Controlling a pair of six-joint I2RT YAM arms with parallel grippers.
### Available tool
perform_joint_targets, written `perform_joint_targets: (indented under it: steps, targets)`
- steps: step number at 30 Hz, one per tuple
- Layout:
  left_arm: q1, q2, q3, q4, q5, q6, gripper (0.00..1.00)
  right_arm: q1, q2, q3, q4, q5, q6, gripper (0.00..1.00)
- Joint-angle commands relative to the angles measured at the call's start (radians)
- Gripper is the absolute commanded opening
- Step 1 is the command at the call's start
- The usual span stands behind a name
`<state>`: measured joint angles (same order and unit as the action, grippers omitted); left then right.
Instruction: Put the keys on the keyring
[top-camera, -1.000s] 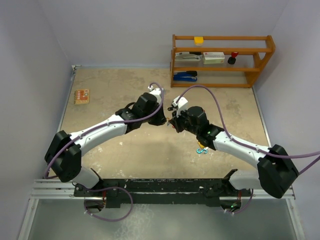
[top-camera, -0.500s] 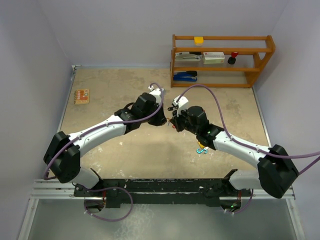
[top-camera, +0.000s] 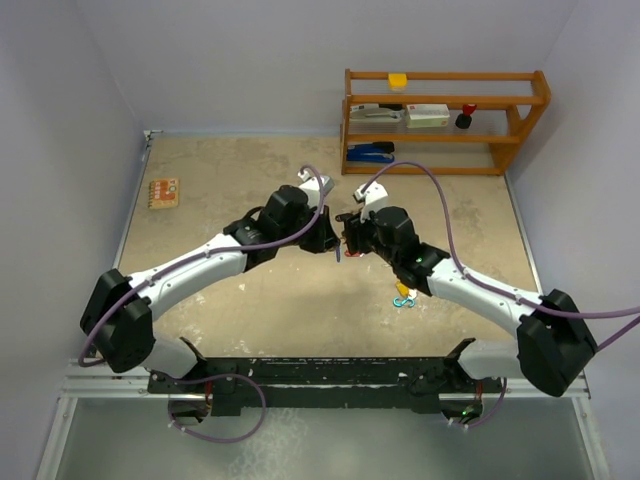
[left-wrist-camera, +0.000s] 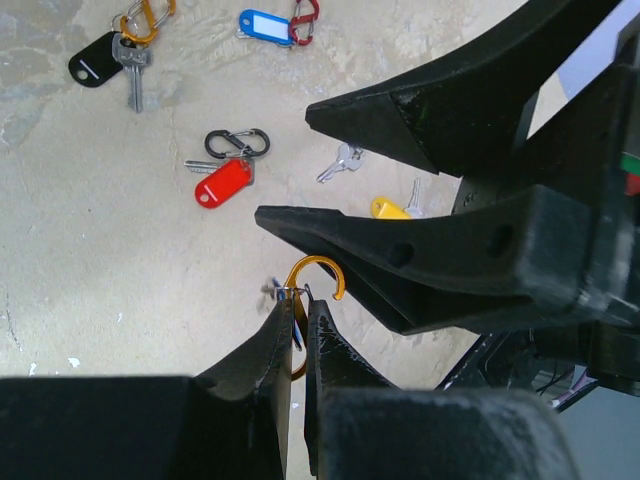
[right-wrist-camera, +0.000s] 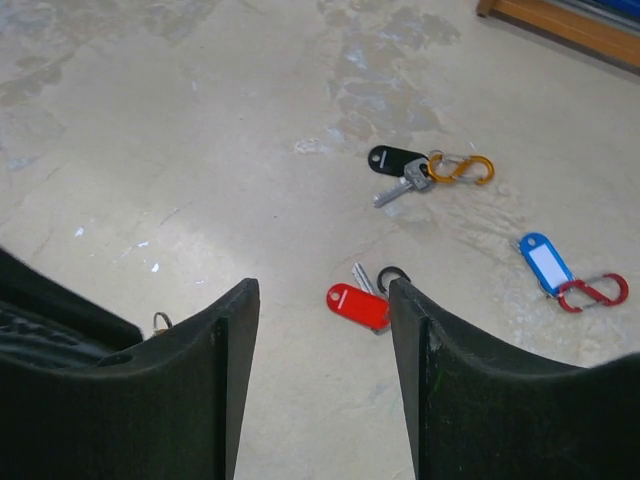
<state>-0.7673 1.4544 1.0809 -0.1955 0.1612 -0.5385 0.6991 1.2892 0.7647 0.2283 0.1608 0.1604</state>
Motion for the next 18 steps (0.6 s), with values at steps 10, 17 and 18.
perform_joint_targets:
  steps: [10,17,18]
  targets:
    - [0.000,-0.099,-0.076,0.160,-0.094,-0.009,0.00,-0.057,-0.176,0.019,-0.181,0.209,0.262,0.67]
    - [-0.001,-0.141,-0.224,0.461,-0.149,-0.050,0.00,-0.074,-0.216,0.039,-0.184,0.099,0.350,0.60]
    - [0.000,-0.150,-0.252,0.514,-0.152,-0.066,0.00,-0.073,-0.212,0.051,-0.193,0.085,0.360,0.59]
